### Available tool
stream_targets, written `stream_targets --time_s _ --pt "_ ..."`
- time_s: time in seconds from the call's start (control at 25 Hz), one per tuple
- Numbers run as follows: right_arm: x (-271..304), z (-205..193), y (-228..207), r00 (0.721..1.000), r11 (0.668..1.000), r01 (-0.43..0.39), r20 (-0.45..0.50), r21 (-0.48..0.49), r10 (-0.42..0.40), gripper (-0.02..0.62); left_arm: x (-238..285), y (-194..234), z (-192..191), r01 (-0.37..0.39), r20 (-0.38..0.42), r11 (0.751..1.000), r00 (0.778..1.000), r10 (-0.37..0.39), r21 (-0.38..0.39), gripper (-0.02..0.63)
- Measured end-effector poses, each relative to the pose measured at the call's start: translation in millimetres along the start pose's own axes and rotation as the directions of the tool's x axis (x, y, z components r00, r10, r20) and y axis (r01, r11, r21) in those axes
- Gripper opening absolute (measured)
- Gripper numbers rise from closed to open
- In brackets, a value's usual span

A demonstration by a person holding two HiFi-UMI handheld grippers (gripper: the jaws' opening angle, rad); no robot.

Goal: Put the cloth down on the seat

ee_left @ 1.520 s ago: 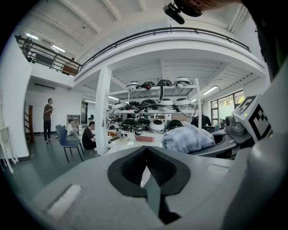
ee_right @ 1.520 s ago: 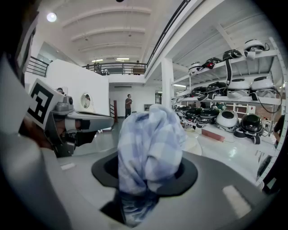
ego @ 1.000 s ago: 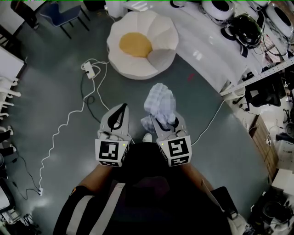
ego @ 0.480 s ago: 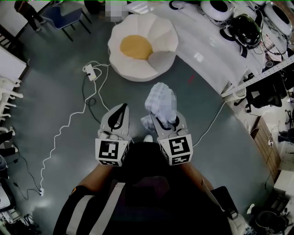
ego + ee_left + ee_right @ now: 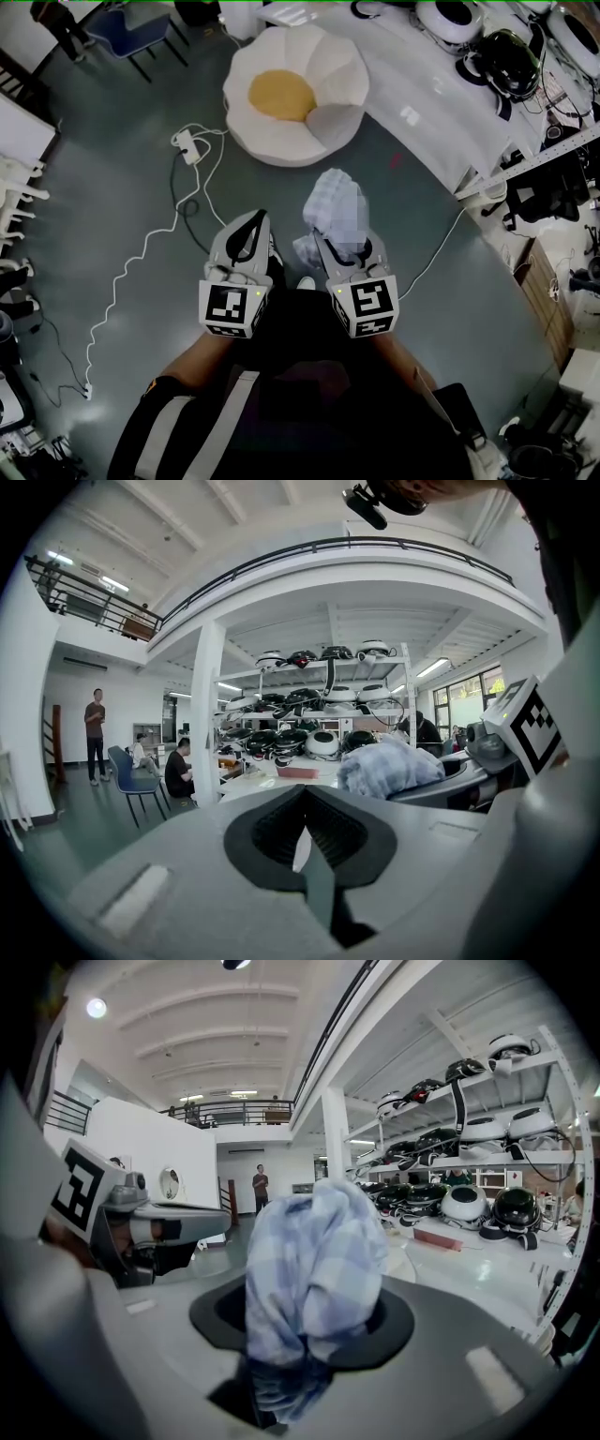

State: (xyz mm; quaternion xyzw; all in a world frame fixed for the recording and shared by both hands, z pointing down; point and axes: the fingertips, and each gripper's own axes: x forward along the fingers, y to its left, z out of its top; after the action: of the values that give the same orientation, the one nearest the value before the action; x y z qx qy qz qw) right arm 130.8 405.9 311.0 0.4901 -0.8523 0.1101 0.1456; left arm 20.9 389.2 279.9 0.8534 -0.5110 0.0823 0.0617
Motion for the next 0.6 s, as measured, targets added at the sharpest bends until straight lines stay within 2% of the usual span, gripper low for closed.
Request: stream_targets --time_s 0.6 --pt "86.1 34.2 -47.9 0.998 0.998 0.062 -0.031 0.018 -0.061 0.195 103.7 56.4 18.8 0.074 -0.01 0.997 0.997 -0.075 -0.022 0.0"
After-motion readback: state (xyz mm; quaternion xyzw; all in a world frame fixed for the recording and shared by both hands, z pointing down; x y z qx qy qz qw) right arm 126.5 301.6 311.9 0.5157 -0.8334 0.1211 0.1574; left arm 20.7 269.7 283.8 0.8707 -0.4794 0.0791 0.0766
